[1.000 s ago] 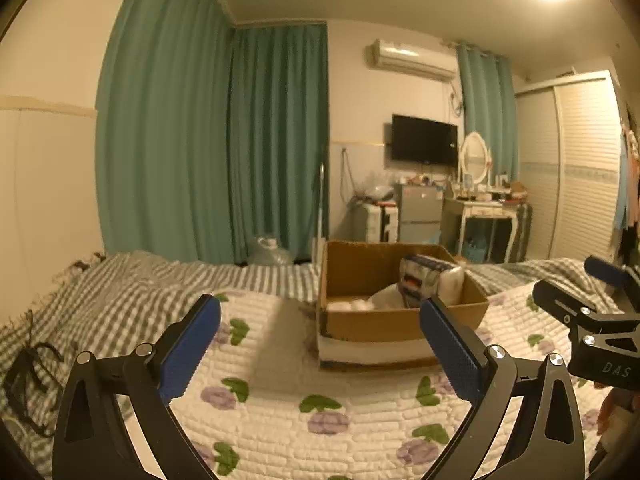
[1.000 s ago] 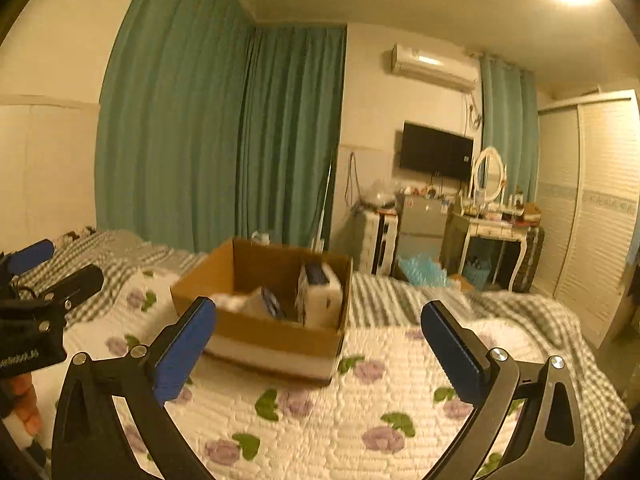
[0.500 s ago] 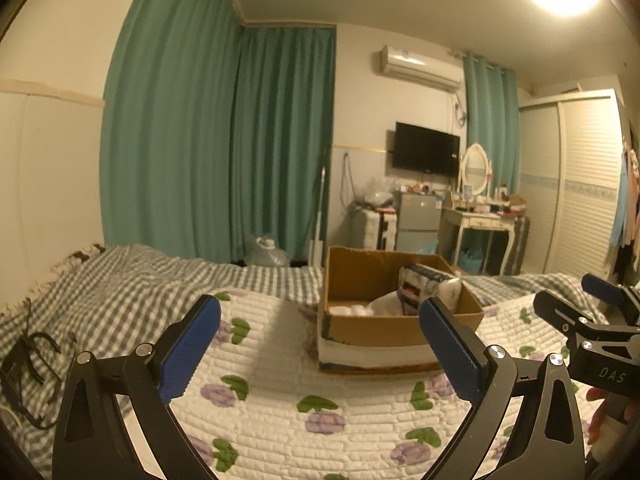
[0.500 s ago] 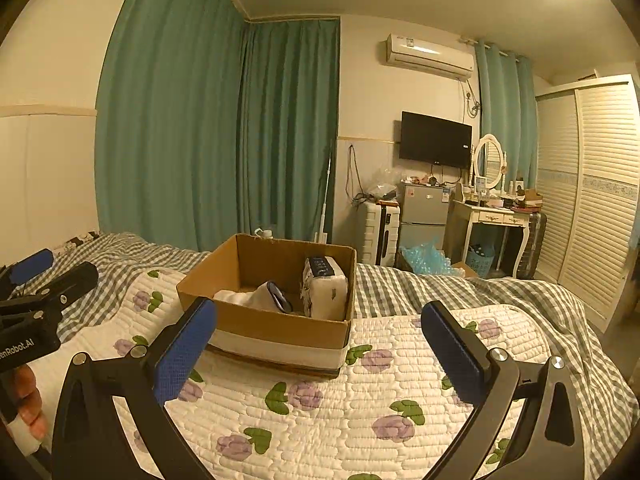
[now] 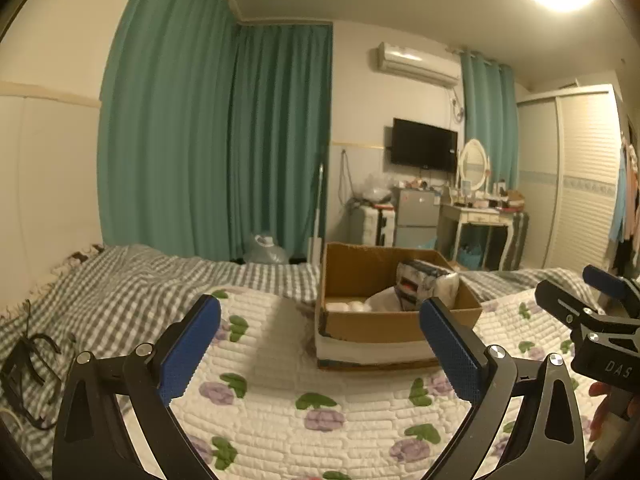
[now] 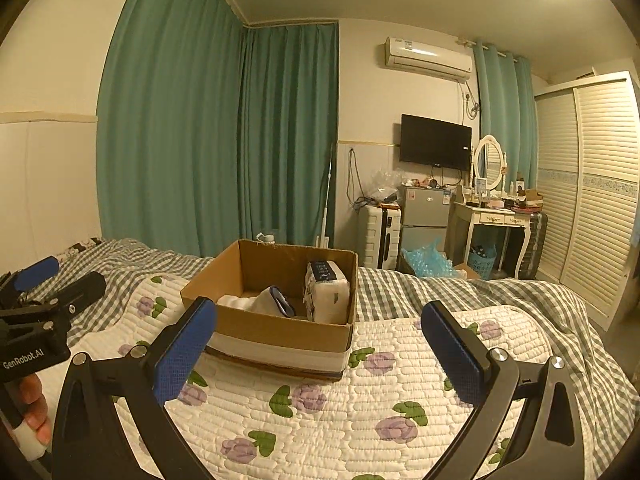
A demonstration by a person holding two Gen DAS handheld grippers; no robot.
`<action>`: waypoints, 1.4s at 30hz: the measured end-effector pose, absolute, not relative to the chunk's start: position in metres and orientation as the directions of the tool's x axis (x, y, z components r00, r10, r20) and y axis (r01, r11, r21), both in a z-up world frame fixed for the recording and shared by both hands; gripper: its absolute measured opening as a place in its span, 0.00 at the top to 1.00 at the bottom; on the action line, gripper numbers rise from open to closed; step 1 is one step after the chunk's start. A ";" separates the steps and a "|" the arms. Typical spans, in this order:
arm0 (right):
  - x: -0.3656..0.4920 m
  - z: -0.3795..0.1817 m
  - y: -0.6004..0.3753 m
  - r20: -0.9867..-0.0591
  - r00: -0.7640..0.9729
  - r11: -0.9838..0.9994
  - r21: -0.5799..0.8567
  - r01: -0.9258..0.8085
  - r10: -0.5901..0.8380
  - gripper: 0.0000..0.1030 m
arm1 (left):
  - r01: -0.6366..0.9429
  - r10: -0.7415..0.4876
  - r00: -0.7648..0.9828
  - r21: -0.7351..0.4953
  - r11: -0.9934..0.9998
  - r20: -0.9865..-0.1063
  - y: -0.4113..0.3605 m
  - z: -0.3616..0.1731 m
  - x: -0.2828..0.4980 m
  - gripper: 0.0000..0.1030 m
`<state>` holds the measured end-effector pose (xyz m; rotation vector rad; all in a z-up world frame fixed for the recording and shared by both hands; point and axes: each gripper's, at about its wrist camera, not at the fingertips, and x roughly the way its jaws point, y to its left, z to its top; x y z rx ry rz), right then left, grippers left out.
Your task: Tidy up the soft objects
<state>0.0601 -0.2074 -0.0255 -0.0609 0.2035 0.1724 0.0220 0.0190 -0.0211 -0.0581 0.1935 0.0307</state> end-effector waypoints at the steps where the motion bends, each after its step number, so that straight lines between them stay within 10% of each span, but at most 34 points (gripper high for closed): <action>1: 0.060 -0.026 -0.207 -0.206 0.965 0.983 -0.042 -0.177 0.165 0.00 | -0.034 0.023 0.981 -0.054 0.998 -0.193 0.019 -0.021 0.022 0.01; 42: 0.060 -0.024 -0.202 -0.206 0.967 0.986 -0.053 -0.161 0.147 0.00 | -0.057 0.052 0.981 -0.025 0.998 -0.187 0.013 -0.021 0.016 0.01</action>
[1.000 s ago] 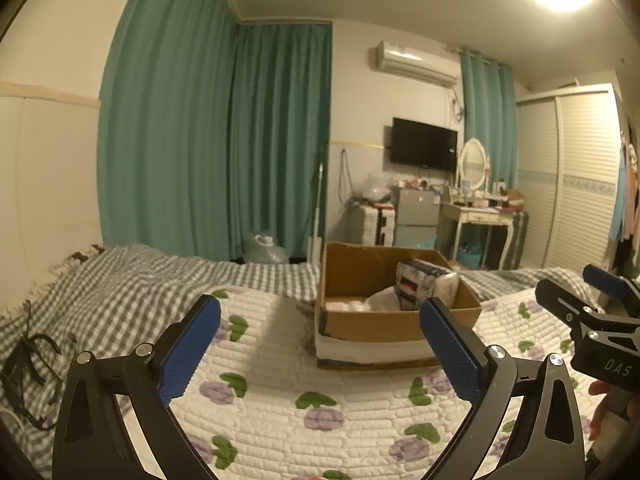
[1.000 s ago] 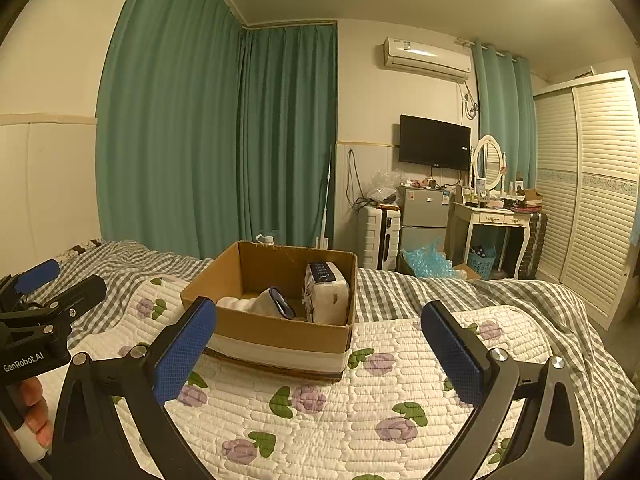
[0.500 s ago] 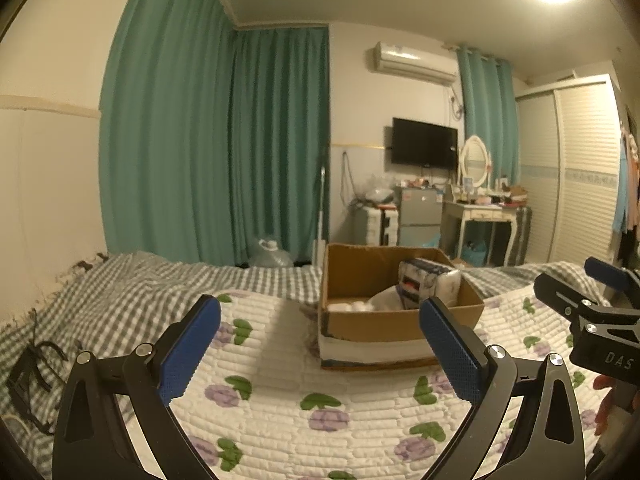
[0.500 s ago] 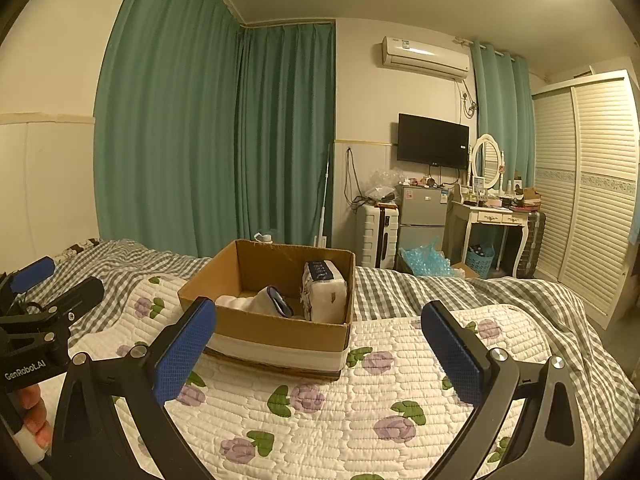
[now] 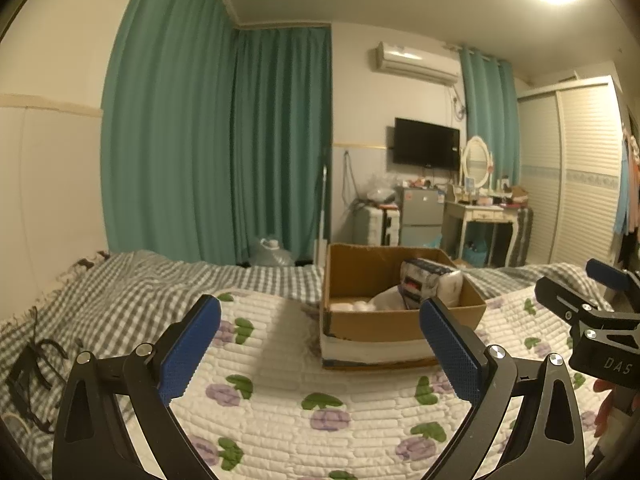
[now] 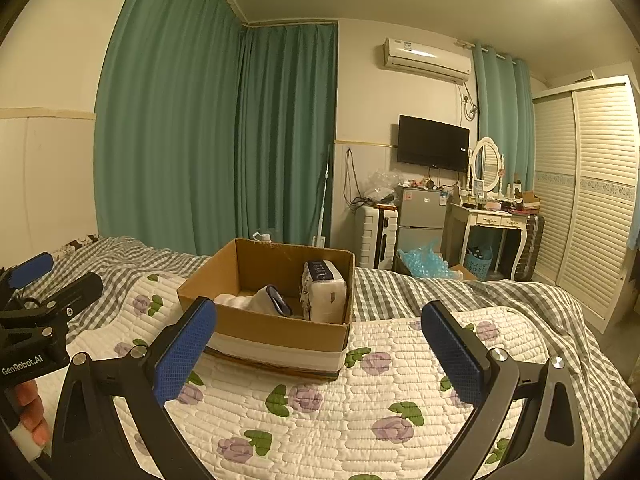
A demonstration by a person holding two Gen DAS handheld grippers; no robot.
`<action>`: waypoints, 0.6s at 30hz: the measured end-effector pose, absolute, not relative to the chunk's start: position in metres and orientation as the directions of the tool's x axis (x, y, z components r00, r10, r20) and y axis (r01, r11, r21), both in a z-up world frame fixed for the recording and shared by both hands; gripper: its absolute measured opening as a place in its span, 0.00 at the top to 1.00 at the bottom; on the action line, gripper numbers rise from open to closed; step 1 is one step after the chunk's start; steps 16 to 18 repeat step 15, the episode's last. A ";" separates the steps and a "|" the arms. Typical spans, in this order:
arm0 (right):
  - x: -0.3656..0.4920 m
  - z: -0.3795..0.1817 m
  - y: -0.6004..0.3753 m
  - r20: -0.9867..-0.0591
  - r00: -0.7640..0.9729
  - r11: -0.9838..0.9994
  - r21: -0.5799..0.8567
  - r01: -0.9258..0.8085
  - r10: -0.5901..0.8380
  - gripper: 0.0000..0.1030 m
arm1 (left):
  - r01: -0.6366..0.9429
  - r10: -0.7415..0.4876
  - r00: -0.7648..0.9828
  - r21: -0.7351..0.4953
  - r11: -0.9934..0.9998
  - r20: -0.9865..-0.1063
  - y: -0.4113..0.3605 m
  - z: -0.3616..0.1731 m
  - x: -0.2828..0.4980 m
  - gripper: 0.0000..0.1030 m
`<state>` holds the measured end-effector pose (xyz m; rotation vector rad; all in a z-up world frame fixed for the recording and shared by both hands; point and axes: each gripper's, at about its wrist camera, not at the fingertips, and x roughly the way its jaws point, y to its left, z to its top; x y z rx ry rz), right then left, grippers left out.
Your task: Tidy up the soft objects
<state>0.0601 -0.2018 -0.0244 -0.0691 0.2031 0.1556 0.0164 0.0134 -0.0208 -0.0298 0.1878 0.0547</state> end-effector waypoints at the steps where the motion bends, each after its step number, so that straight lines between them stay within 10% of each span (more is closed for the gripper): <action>1: 0.060 -0.024 -0.202 -0.206 0.967 0.986 -0.052 -0.161 0.147 0.00 | -0.057 0.052 0.981 -0.024 0.998 -0.187 0.014 -0.021 0.016 0.01; 18: 0.059 -0.026 -0.203 -0.210 0.967 0.986 -0.052 -0.158 0.144 0.00 | -0.062 0.055 0.980 -0.031 0.998 -0.193 0.014 -0.020 0.017 0.01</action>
